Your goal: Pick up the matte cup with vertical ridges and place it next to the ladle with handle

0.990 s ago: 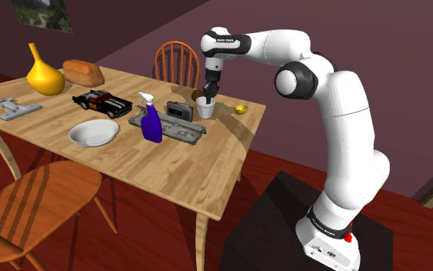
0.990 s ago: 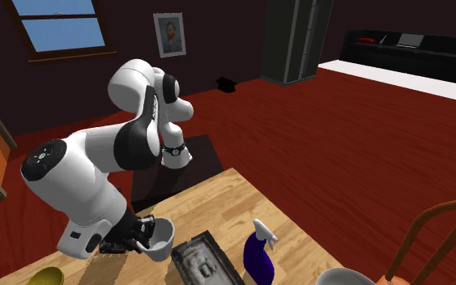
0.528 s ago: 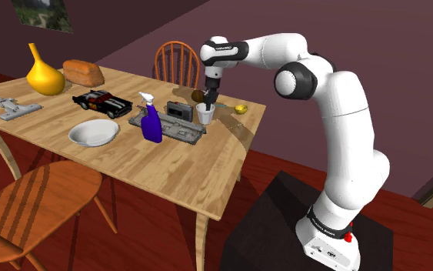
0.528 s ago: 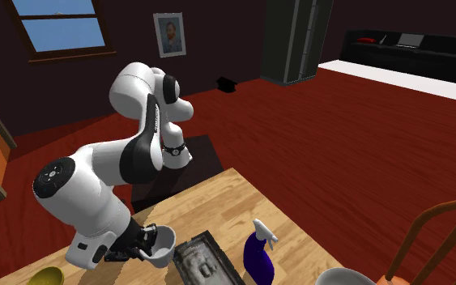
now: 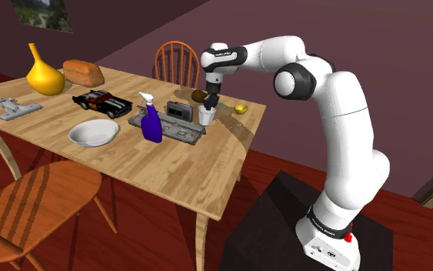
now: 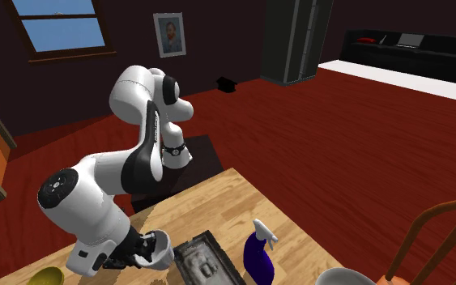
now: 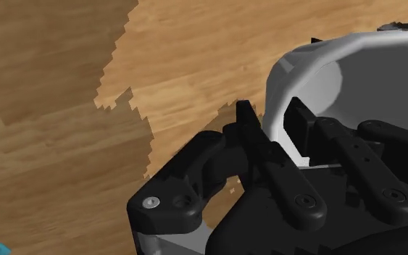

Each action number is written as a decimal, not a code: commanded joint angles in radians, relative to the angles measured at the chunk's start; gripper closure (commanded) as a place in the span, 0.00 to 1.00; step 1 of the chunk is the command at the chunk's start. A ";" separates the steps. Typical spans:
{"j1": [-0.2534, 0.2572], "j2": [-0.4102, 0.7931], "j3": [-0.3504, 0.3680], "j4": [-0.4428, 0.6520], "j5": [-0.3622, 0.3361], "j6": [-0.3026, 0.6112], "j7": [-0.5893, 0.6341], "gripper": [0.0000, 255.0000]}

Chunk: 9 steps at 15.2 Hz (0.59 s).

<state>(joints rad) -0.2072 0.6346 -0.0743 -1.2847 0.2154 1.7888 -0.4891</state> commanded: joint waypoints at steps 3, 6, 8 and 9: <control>0.006 0.009 0.007 -0.007 0.004 0.000 -0.002 1.00; 0.006 0.004 0.006 -0.017 0.004 0.004 -0.003 0.00; 0.005 0.006 0.006 -0.014 0.004 0.003 -0.004 0.00; 0.005 0.005 0.006 -0.016 0.004 0.005 -0.004 0.00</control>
<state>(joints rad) -0.2021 0.6395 -0.0686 -1.3004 0.2195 1.7937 -0.4930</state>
